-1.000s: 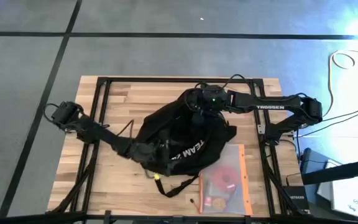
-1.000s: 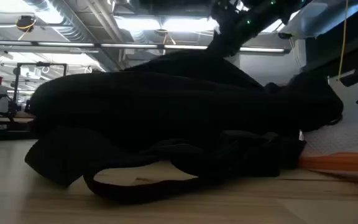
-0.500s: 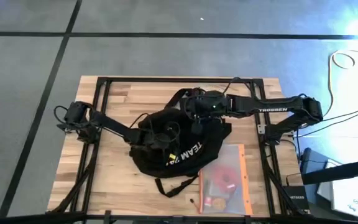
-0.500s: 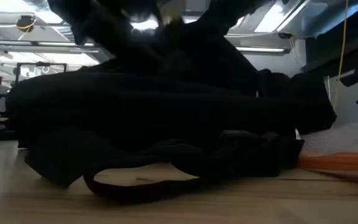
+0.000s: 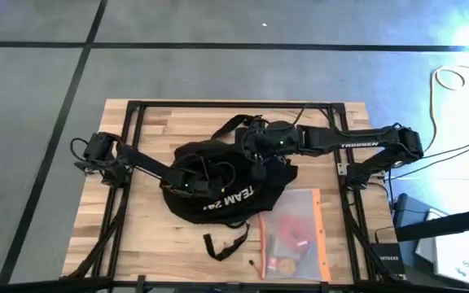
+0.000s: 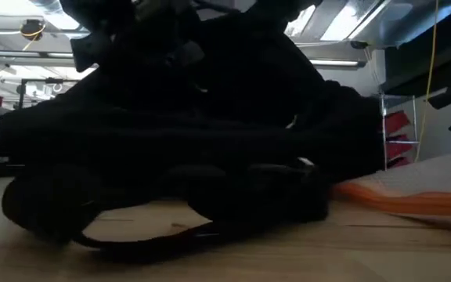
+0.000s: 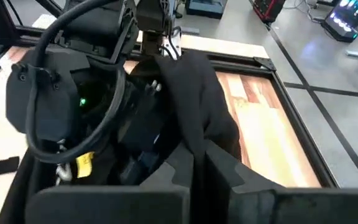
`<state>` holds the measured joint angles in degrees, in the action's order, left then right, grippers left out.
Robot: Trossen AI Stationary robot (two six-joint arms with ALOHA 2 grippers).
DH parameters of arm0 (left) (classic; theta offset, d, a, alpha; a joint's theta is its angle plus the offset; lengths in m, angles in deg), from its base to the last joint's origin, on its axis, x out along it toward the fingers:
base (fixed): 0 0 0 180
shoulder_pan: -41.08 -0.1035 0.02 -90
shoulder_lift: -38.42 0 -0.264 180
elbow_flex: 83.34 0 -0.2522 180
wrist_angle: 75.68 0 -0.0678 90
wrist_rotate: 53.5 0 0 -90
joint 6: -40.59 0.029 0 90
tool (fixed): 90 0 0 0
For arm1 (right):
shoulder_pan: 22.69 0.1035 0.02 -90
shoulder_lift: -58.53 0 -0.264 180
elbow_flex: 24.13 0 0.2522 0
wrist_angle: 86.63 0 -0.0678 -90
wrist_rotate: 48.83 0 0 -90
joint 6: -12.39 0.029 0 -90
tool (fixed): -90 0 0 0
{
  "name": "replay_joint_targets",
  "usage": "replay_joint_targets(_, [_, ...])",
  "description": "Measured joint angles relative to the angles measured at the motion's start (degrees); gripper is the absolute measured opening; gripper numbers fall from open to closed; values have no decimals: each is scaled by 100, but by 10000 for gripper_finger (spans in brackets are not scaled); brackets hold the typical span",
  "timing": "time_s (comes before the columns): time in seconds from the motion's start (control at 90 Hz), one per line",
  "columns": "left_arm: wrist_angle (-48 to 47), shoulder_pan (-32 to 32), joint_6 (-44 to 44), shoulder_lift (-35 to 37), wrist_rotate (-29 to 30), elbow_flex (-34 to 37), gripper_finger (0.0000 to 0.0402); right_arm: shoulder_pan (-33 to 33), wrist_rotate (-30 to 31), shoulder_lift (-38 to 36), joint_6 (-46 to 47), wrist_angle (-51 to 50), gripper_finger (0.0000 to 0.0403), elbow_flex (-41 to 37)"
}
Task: Unpack backpack
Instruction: Move the black backpack to the top center of the table
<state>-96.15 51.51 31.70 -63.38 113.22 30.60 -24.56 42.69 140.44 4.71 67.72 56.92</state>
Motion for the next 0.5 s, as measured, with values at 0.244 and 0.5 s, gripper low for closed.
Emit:
replay_joint_targets(0.244, [30,144,-588,57,288,7,258,2,24,0,2,-166,0,0])
replay_joint_targets(0.5, [296,387,-217,852,-2206,11,258,2,372,-9,-78,-347,0,0])
